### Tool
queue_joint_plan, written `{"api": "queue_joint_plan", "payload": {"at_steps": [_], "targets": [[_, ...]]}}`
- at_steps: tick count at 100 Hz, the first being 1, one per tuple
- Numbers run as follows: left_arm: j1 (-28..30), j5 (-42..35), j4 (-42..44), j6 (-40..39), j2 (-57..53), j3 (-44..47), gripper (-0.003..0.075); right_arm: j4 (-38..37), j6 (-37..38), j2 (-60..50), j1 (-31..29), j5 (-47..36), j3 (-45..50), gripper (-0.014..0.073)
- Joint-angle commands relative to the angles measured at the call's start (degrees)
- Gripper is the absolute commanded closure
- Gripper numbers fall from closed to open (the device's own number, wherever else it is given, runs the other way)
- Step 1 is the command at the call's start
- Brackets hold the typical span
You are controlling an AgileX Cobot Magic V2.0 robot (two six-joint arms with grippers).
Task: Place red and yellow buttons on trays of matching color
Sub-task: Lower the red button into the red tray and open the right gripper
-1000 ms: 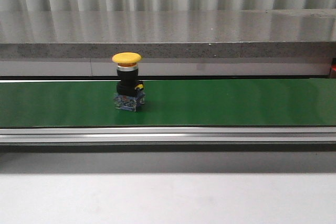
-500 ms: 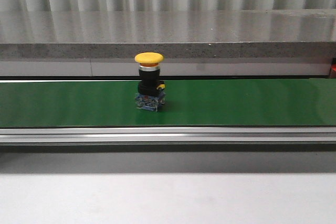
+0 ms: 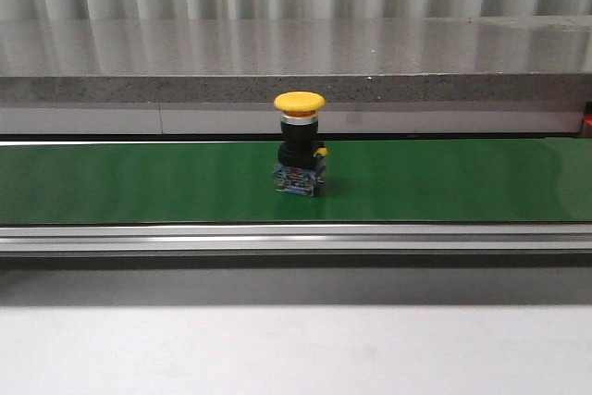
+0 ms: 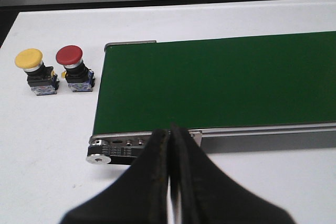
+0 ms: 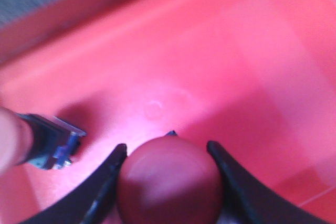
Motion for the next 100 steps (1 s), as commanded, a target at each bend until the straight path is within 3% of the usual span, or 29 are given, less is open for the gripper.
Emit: {"api": "queue_joint_plan", "payload": {"at_steps": [1,35,57,64,100], "targets": [[-0.42,-3.83,0.15,-0.40,0.29,-1.54,0.0740,0.41,-0.09,-2.15,-0.38,-3.08,-2.17,0.0399],[-0.42,-3.83,0.15,-0.40,0.29,-1.54,0.0740,0.18,-0.09,1.09,-0.38,-1.97,-2.17,0.0380],[-0.42,-3.83,0.15,-0.40,0.29,-1.54,0.0740,0.13,-0.09,0.99,-0.38,-1.40,-2.17,0.0103],[-0.42,-3.83,0.15,-0.40,0.29,-1.54,0.0740,0.13,-0.09,0.53,-0.38,-1.08,-2.17,0.0055],[-0.42,-3.83,0.15,-0.40,0.29,-1.54,0.0740,-0.03,-0.09,-6.09,-1.62,-1.15,-2.17,0.0051]]}}
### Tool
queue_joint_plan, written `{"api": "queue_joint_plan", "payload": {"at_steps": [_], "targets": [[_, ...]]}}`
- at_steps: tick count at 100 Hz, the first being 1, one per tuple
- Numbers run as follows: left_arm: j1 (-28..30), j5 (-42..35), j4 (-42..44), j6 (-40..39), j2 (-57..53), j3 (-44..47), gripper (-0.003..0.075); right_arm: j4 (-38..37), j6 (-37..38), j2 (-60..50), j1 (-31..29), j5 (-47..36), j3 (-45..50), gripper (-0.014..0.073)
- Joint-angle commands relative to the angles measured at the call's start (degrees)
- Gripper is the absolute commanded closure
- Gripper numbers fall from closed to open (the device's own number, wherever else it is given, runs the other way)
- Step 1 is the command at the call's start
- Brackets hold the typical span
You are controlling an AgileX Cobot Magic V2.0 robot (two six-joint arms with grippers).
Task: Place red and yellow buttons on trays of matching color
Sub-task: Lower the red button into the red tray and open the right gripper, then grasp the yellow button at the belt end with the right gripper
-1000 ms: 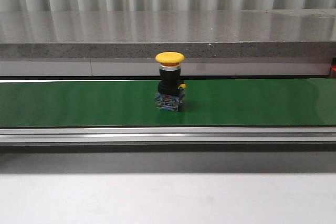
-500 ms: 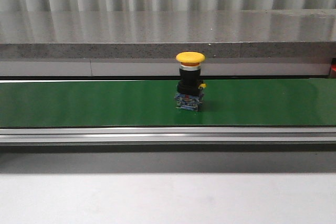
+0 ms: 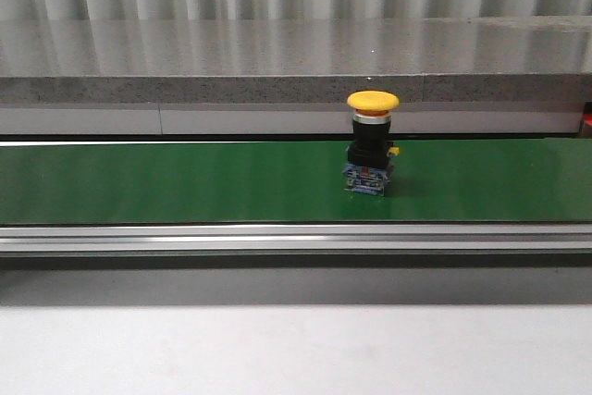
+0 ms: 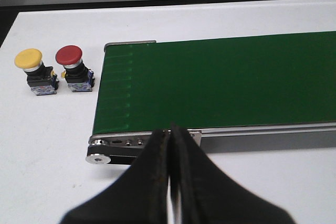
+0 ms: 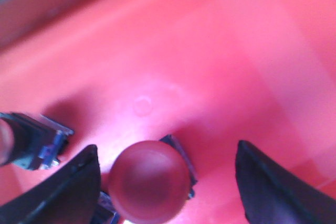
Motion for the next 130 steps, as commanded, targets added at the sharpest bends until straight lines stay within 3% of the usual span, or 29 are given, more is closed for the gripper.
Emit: {"api": "queue_joint_plan", "payload": {"at_steps": [1,46,87,112,130], "targets": [[-0.42,-3.83,0.15,-0.40,0.29,-1.54,0.0740,-0.13,-0.09,-6.03,-0.63,-1.81,-1.70,0.0051],[-0.42,-3.83,0.15,-0.40,0.29,-1.54,0.0740,-0.13,-0.33,-23.87,3.54,0.54,-0.18,0.0053],[-0.42,-3.83,0.15,-0.40,0.29,-1.54,0.0740,-0.13,-3.74,-42.09,14.90,7.49,17.51,0.0053],[-0.42,-3.83,0.15,-0.40,0.29,-1.54,0.0740,-0.13,-6.03,-46.36,21.57,13.46,25.48,0.0053],[-0.42,-3.83,0.05,-0.40,0.29,-1.54,0.0740,-0.08,-9.43,-46.18,29.59,17.12,27.23,0.0053]]}}
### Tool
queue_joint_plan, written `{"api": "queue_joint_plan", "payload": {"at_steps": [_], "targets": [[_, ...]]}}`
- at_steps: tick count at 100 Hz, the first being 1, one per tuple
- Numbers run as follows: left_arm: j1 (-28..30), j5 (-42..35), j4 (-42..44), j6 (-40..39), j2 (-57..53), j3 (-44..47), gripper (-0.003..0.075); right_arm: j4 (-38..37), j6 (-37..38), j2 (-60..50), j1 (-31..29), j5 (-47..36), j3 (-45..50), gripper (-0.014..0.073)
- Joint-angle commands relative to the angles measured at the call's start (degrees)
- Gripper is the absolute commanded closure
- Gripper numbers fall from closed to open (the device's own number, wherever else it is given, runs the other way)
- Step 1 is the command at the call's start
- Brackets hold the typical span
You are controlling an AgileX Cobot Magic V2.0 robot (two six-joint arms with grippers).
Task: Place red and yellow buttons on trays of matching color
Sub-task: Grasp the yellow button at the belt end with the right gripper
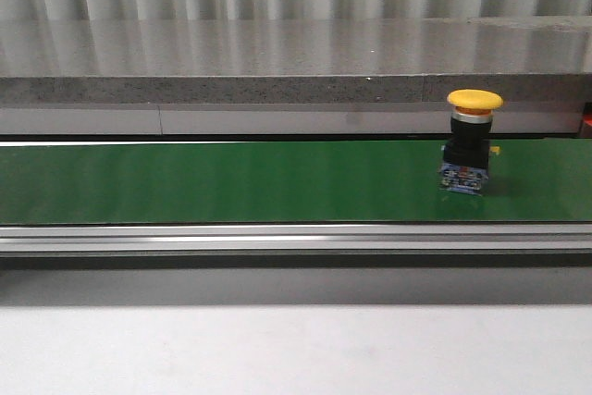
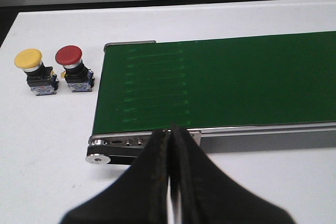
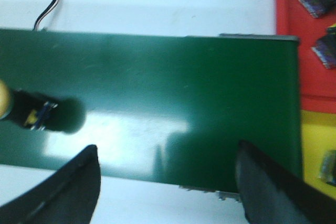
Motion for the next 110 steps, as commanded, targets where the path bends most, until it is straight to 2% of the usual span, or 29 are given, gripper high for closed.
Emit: {"api": "queue_joint_plan", "payload": {"at_steps": [1,15,34,71,94,101,110], "targets": [[-0.42,-3.83,0.05,-0.40,0.29,-1.54,0.0740,0.33,-2.55,-1.55,3.94,-0.53,-0.90,0.0053],[-0.42,-3.83,0.05,-0.40,0.29,-1.54,0.0740,0.33,-5.08,-1.26,9.36,0.04,-0.90,0.0053],[-0.42,-3.83,0.05,-0.40,0.29,-1.54,0.0740,0.33,-7.53,1.92,13.31,0.19,-0.90,0.0053],[-0.42,-3.83,0.05,-0.40,0.29,-1.54,0.0740,0.33,-7.59,10.64,13.90,-9.15,-1.50,0.0053],[-0.42,-3.83,0.05,-0.40,0.29,-1.54,0.0740,0.33,-7.59,14.98,13.90,-11.67,-3.71,0.0055],[-0.42,-3.83,0.05,-0.40,0.29,-1.54,0.0740,0.33,-7.59,15.90,13.90,-11.36,-3.71,0.0092],[-0.42,-3.83,0.05,-0.40,0.29,-1.54,0.0740,0.33,-7.59,16.53,13.84,-11.12,-3.71,0.0223]]}}
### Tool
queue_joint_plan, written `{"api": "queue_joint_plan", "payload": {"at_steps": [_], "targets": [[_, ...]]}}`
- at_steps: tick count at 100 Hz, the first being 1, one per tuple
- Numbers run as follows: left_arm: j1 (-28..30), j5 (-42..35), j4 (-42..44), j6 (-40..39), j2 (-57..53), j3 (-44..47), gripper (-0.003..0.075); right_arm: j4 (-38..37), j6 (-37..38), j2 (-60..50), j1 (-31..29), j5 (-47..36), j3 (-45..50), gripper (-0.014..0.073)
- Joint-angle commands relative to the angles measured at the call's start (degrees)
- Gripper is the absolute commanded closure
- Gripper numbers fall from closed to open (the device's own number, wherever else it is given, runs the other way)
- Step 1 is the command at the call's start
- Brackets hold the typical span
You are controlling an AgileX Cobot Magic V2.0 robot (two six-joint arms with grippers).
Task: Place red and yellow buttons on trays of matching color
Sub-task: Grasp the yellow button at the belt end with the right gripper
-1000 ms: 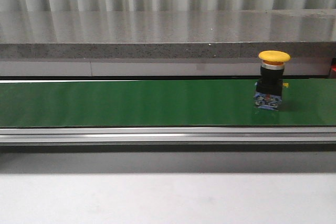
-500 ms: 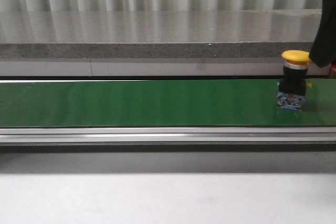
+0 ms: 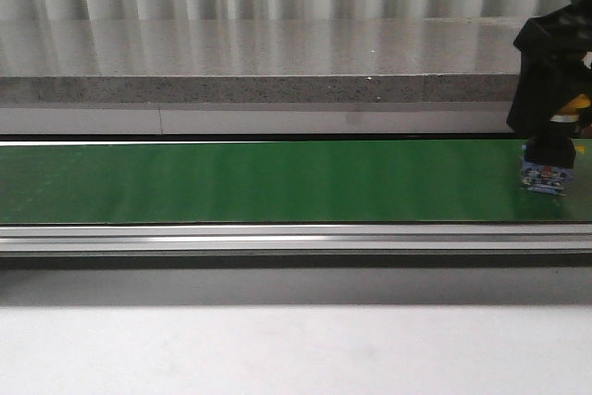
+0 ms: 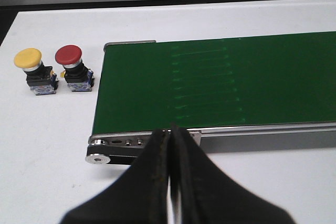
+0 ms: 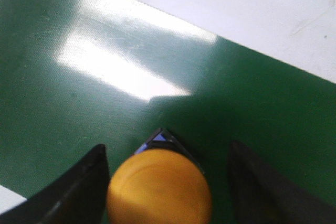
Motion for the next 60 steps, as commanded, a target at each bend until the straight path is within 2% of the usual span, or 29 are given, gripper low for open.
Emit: {"api": "queue_joint_plan", "payload": {"at_steps": [1,10,17,36,60], "targets": [[-0.42,-3.83,0.15,-0.40,0.29,-1.54,0.0740,0.33,-0.50,-1.31,0.00,-1.79,-1.86,0.0246],[-0.42,-3.83,0.15,-0.40,0.29,-1.54,0.0740,0.33,-0.45,-1.38,0.00,-1.59,-1.97,0.0386],[-0.42,-3.83,0.15,-0.40,0.29,-1.54,0.0740,0.33,0.06,-1.44,0.00,-0.38,-2.64,0.0449],[-0.42,-3.83,0.15,-0.40,0.29,-1.54,0.0740,0.08,1.57,-3.11,-0.88,4.05,-4.91,0.0463],[-0.42,-3.83,0.15,-0.40,0.29,-1.54,0.0740,-6.37,12.94,-9.47,-9.01,5.84,-5.07,0.0463]]}}
